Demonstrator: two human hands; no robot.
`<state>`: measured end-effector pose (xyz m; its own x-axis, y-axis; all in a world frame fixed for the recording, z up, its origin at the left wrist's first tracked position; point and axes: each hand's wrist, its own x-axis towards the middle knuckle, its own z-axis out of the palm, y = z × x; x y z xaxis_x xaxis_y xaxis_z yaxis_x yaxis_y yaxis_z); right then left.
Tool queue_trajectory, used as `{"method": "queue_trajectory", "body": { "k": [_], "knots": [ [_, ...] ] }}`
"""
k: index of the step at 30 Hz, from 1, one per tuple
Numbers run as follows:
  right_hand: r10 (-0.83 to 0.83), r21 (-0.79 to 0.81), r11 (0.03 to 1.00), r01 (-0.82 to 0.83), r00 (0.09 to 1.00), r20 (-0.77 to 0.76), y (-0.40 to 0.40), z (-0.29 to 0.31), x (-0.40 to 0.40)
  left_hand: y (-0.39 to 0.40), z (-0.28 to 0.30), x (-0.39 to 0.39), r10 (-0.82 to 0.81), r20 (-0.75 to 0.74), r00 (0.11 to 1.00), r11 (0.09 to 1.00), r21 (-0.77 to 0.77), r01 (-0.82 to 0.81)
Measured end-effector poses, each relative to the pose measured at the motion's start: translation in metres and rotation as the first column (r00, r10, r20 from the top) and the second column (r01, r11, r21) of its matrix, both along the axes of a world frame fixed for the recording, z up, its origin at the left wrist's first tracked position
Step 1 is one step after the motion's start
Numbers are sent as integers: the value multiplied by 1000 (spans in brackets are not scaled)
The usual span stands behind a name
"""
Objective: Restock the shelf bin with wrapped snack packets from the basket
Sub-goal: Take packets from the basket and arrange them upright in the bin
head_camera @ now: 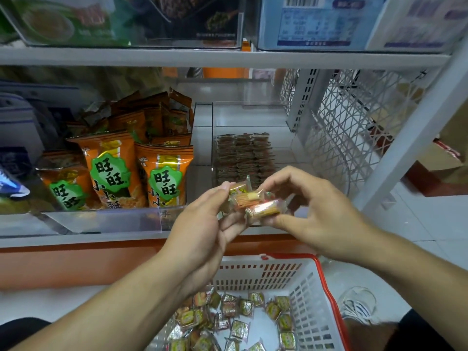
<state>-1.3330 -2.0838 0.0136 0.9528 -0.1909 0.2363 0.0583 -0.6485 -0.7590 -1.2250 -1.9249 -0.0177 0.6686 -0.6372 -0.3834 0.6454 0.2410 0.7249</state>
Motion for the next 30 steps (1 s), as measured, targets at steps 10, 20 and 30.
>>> {"method": "queue_trajectory", "body": {
  "k": [10, 20, 30],
  "knots": [
    [139, -496, 868, 16, 952, 274, -5, -6, -4, 5, 5, 7, -32, -22, 999, 998, -46, 31],
    [5, 231, 973, -3, 1000, -8, -7, 2, -11, 9, 1, 18, 139, 113, 984, 990, -52, -133],
    [-22, 697, 704, 135, 985, -170, 0, 3, -7, 7, 2, 13, 110, 233, 966, 994, 1, -113]
  ]
}}
